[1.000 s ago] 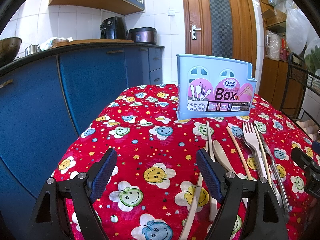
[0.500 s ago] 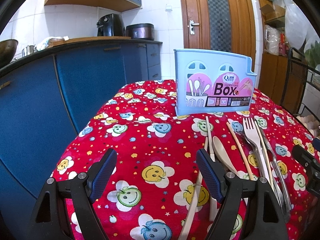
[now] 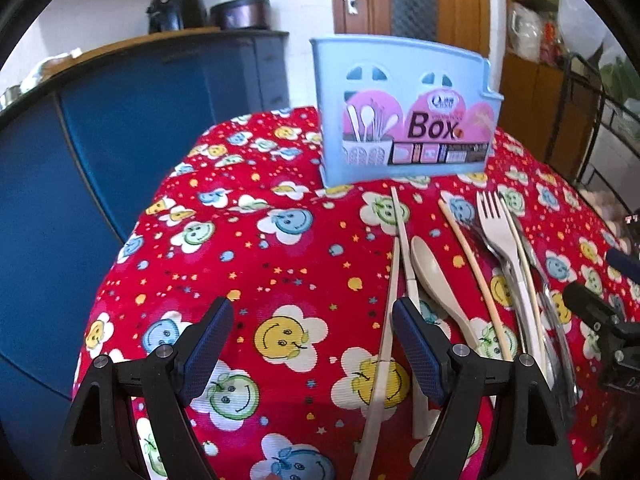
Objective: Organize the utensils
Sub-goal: 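Close the left tool on a wooden chopstick while the right tool reaches for the silver knife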
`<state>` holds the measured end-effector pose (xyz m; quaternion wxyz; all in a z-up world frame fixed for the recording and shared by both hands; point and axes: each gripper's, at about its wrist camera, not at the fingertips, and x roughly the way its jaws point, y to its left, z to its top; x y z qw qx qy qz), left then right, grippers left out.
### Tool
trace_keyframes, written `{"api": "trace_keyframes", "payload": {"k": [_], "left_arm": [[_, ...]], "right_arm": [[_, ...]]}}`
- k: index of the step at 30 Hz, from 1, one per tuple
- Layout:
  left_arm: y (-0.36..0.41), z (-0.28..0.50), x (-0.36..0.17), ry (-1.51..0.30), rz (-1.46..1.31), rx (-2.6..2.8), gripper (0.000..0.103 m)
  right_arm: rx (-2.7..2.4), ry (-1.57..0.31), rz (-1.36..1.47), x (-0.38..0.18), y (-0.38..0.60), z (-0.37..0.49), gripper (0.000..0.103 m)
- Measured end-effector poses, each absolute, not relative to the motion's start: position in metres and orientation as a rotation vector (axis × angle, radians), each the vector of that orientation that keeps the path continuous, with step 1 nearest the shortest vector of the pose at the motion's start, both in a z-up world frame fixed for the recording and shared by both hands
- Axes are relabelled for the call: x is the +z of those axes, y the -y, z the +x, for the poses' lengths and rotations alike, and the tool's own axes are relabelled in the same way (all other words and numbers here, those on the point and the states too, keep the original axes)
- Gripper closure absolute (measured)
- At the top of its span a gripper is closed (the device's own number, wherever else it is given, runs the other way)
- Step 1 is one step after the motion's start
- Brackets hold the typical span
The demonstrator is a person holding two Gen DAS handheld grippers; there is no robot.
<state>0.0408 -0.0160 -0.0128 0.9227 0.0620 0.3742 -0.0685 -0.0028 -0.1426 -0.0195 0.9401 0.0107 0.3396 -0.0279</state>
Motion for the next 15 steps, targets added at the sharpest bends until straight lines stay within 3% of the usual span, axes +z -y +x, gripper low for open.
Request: {"api": "trace_keyframes", "payload": {"k": [7, 11, 15], "left_arm": [[0.024, 0.052, -0.017, -0.823, 0.193, -0.174, 0.021], [0.026, 0.06, -0.018, -0.836, 0.231, -0.193, 0.021], [0.023, 0.07, -0.018, -0.872, 0.222, -0.217, 0.021]], "right_arm": [[-0.047, -0.761, 0.02, -0.017, 0.144, 0.012, 0.003], [-0.036, -0.813, 0.016, -0.02, 0.144, 0.022, 0.017], [0.01, -0.853, 0.035, -0.022, 0.143, 0.029, 0.022]]}}
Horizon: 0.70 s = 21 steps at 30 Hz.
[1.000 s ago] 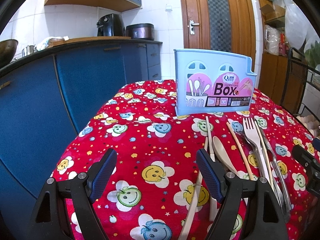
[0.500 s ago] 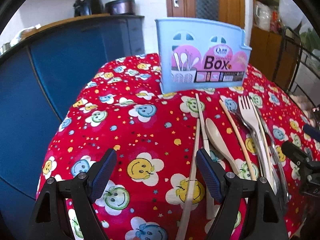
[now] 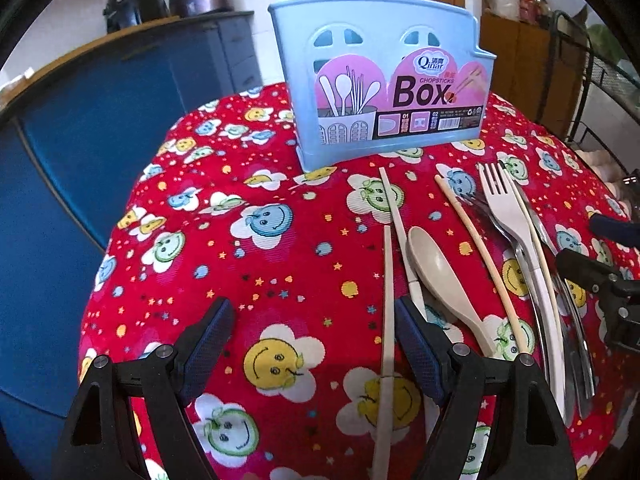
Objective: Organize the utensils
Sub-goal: 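Close the left tool on a wooden chopstick while the right tool reaches for the silver knife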
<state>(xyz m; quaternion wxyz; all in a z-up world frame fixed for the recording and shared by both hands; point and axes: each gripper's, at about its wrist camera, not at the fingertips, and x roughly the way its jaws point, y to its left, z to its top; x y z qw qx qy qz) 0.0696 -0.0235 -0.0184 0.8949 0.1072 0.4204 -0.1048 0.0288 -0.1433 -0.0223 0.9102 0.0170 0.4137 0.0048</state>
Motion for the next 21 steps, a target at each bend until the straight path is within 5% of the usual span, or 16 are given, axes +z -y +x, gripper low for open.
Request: {"api": "trace_keyframes", "payload": {"k": [7, 18, 21], "left_arm": [[0.021, 0.088, -0.018, -0.915, 0.237, -0.241, 0.023], [0.026, 0.095, -0.015, -0.933, 0.189, -0.306, 0.085], [0.025, 0.096, -0.014, -0.929, 0.165, -0.321, 0.095]], "right_arm": [[0.023, -0.905, 0.059, -0.024, 0.146, 0.045, 0.027], [0.061, -1.0, 0.167, -0.022, 0.16, 0.072, 0.049], [0.068, -1.019, 0.185, -0.022, 0.163, 0.077, 0.055]]}}
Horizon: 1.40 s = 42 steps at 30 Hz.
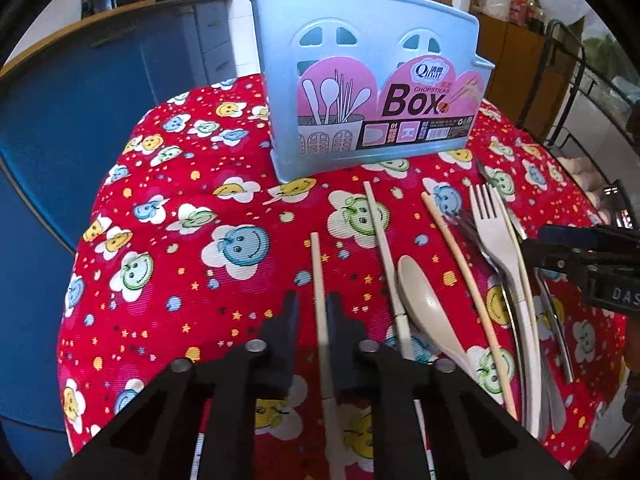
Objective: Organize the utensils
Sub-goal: 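Close the left tool on a wooden chopstick while the right tool reaches for the silver knife, then lift the chopstick with the left tool while the right tool grasps and lifts the knife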
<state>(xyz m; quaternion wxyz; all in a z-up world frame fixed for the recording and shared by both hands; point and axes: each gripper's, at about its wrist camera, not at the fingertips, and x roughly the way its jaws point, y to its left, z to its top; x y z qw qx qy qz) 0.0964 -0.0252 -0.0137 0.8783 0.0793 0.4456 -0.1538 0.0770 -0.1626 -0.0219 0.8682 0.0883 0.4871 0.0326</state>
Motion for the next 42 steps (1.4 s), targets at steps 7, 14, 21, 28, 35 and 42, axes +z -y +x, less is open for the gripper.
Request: {"api": "trace_keyframes", "payload": {"k": [7, 14, 21, 28, 35, 42], "left_arm": [[0.019, 0.098, -0.009, -0.92, 0.095, -0.34, 0.099], [0.013, 0.095, 0.001, -0.883, 0.054, -0.35, 0.099], [0.009, 0.087, 0.013, -0.836, -0.014, -0.365, 0.099], [0.008, 0.078, 0.03, -0.774, -0.053, -0.379, 0.099], [0.007, 0.07, 0.057, -0.699, -0.087, -0.387, 0.099], [0.007, 0.068, 0.086, -0.623, -0.109, -0.397, 0.099]], "right_arm": [[0.073, -1.067, 0.18, -0.02, 0.161, 0.092, 0.054], [0.06, -1.096, 0.141, -0.02, 0.16, 0.105, 0.069], [0.083, -1.075, 0.188, -0.014, 0.169, 0.099, 0.088], [0.121, -0.952, 0.224, 0.01, 0.17, 0.077, 0.09], [0.162, -0.77, 0.232, 0.048, 0.169, 0.058, 0.095], [0.157, -0.67, 0.241, 0.075, 0.168, 0.055, 0.095]]}}
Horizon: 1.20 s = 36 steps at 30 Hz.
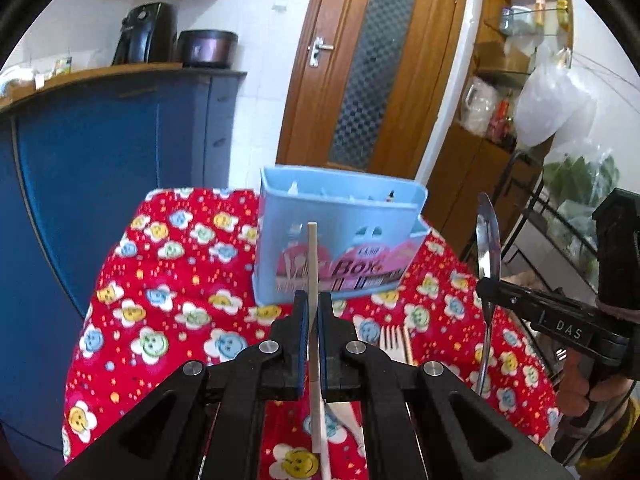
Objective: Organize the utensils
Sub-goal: 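Lift the chopstick with the left tool while the right tool grasps and lifts the knife, then lower the chopstick and knife into the blue holder and open both tools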
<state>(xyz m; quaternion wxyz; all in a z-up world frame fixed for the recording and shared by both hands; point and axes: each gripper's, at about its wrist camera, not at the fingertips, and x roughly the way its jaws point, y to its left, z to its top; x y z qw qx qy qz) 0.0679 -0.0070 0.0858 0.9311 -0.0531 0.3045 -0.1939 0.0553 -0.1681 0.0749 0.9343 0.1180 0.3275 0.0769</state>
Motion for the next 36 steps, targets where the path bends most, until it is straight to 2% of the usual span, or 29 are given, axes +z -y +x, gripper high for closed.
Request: {"api": "trace_keyframes", "payload": {"k": [36], "left_arm": [[0.03, 0.163, 0.205, -0.373, -0.076, -0.317, 0.099]], "right_arm": [[0.08, -0.441, 0.201, 0.159, 0.184, 0.146, 0.095]]}}
